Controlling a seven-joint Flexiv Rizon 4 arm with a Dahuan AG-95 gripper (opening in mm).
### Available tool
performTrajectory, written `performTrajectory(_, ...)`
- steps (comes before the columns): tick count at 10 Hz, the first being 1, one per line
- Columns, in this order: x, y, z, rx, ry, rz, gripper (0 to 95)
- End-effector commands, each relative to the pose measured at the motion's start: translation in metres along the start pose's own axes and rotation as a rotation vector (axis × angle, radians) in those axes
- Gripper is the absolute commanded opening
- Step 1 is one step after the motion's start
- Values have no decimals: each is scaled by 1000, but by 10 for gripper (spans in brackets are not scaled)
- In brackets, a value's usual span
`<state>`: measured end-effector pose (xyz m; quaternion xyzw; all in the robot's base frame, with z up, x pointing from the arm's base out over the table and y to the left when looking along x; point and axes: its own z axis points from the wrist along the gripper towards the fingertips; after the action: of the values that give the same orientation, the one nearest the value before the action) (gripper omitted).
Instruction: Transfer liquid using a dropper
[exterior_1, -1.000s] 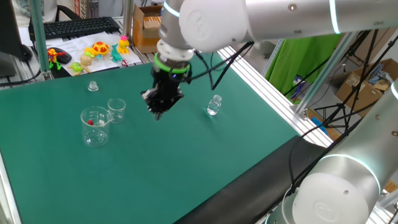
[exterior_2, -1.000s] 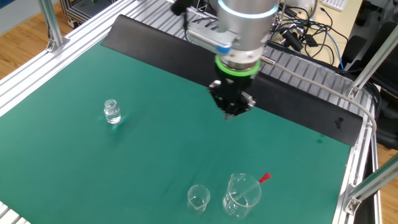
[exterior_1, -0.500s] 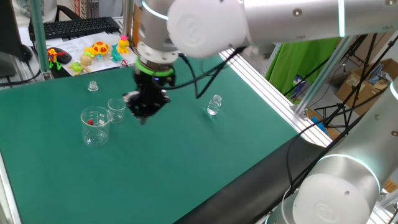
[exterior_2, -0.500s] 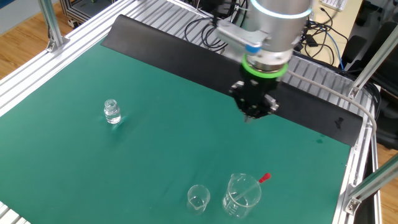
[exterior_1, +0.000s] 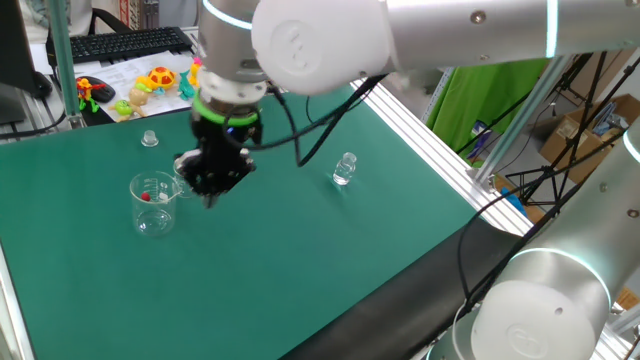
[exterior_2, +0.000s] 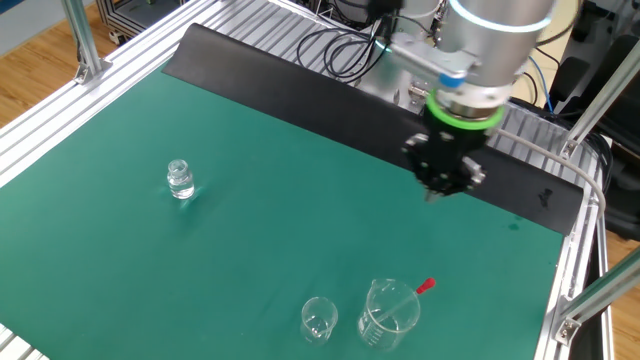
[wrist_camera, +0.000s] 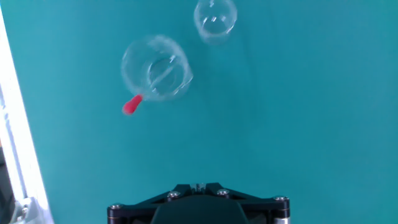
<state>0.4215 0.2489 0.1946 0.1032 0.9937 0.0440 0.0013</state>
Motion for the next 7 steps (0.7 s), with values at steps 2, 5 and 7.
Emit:
performTrajectory(2, 30, 14, 9, 8, -7, -2, 0)
performTrajectory(5, 35, 16, 14, 10, -10, -5, 0)
performTrajectory(7, 33, 18, 21, 10, -11, -8, 0)
